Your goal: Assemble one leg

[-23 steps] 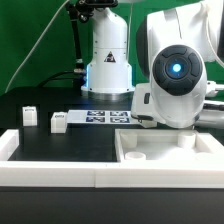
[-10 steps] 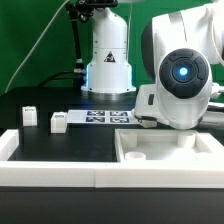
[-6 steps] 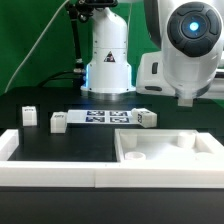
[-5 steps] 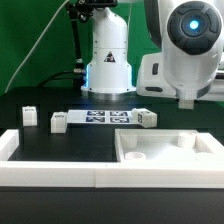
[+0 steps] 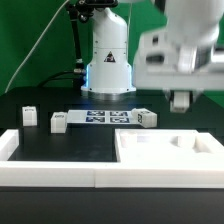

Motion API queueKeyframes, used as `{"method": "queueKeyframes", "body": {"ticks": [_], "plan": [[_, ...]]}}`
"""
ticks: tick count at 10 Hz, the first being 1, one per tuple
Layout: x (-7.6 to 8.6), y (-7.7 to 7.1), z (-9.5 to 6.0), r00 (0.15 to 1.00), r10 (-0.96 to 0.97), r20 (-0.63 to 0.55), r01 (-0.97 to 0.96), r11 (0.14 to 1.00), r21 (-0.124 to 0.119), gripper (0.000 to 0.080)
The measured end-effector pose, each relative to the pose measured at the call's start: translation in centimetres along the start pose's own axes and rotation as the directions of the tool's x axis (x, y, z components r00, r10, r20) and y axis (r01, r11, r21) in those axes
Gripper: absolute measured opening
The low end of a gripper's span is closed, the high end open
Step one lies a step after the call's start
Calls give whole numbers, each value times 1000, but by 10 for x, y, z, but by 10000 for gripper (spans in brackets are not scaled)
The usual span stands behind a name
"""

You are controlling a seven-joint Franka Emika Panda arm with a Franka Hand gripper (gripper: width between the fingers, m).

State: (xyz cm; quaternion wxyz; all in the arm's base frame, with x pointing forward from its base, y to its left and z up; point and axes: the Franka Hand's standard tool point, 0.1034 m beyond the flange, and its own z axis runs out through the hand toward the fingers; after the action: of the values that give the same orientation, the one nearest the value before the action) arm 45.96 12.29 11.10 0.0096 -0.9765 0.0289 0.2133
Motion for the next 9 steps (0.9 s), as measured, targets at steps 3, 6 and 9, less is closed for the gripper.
{"method": "queueKeyframes", "body": {"ticks": [3,6,9], "plan": [[6,-8,1,968,-13,-251,21,999,28,292],[17,-5,-7,846,-124,-519,139,990,-10,292],[18,-11,-16,788,-155,-596,175,984,-25,292]]}}
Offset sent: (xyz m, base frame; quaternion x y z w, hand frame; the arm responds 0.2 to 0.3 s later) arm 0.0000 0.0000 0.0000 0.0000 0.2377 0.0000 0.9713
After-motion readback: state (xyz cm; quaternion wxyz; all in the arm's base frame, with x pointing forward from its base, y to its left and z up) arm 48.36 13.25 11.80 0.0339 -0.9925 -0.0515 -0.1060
